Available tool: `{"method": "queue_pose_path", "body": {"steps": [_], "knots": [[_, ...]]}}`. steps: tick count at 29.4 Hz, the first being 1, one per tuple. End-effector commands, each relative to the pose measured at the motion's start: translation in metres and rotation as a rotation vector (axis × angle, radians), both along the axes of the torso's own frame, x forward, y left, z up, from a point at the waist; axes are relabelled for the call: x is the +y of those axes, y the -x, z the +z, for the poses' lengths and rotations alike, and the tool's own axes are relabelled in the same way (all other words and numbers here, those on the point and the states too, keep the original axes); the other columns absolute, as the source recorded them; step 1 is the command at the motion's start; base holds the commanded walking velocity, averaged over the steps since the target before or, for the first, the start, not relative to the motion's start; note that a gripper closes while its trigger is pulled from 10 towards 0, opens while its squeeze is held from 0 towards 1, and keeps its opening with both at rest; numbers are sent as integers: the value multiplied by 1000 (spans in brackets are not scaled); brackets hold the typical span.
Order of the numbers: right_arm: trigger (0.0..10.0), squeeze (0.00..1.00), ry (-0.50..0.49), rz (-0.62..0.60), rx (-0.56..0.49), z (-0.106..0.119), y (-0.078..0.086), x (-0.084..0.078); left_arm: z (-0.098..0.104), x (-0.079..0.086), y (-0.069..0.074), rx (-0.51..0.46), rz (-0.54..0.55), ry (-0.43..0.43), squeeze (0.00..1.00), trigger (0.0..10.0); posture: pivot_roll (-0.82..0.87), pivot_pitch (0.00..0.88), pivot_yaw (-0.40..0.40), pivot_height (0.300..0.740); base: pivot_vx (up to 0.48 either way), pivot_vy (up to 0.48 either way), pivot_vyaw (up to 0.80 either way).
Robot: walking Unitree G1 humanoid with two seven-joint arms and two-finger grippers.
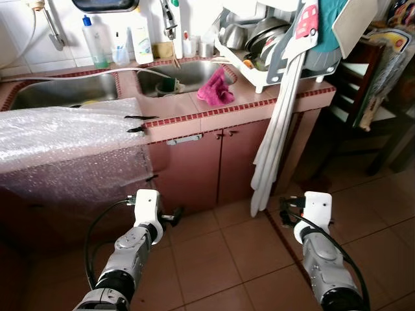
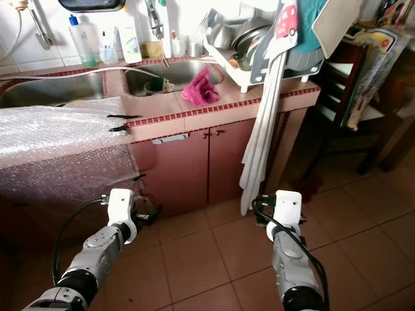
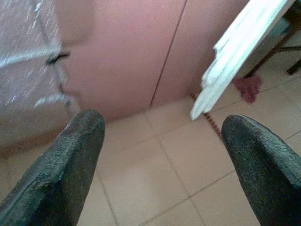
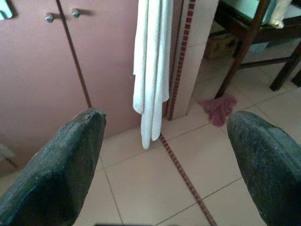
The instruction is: Kitchen organization
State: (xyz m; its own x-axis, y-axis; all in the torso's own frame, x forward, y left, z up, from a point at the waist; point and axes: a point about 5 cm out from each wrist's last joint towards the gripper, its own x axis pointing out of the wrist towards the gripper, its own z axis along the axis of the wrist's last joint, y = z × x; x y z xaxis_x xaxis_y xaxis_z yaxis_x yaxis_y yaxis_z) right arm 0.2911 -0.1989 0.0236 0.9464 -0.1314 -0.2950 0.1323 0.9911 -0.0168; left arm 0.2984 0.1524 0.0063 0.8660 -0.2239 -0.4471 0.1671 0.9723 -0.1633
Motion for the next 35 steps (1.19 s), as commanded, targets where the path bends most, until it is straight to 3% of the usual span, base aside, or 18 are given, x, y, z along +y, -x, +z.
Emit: {"method": "queue_pose_path", "body": {"steps": [1,8,12,23,35], "knots": [[10000,0,-6,9,2,-1,0,3,2,3,-2,-8,1,-12,0,10000,-26,0,14,740,0,-431,0],[10000,0,-2,7,16,-5,1,3,1,7,-2,-3,20,0,0,10000,-22,0,13,740,0,-109,0],[10000,0,-1,9,19,-5,2,4,1,13,-3,0,30,-37,0,10000,-21,0,12,740,0,0,0],[10000,0,7,14,17,-5,-1,3,1,18,-3,-8,44,-3,0,10000,-23,0,9,740,0,0,0],[10000,0,29,20,26,-7,1,3,-1,14,-1,-7,22,17,0,10000,-24,0,9,740,321,0,0]]}}
